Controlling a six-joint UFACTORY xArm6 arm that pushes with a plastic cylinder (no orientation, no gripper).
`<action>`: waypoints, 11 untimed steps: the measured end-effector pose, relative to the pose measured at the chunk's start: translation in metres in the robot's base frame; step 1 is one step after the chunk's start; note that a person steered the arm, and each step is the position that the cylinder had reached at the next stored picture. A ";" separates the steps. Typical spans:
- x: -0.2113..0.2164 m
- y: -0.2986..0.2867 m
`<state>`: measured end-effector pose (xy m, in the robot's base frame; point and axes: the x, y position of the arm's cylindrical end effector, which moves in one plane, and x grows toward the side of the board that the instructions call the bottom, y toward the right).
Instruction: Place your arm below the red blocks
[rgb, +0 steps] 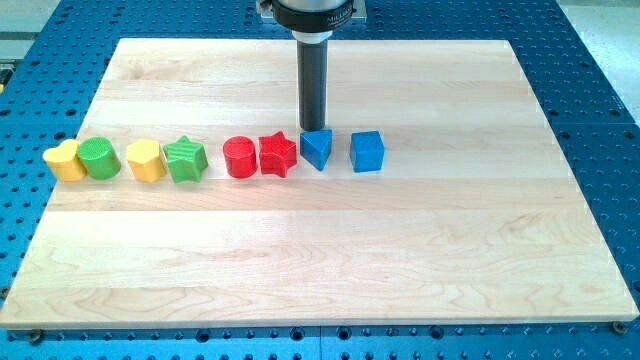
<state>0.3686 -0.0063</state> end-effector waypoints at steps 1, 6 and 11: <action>0.000 0.000; 0.009 0.023; 0.216 -0.243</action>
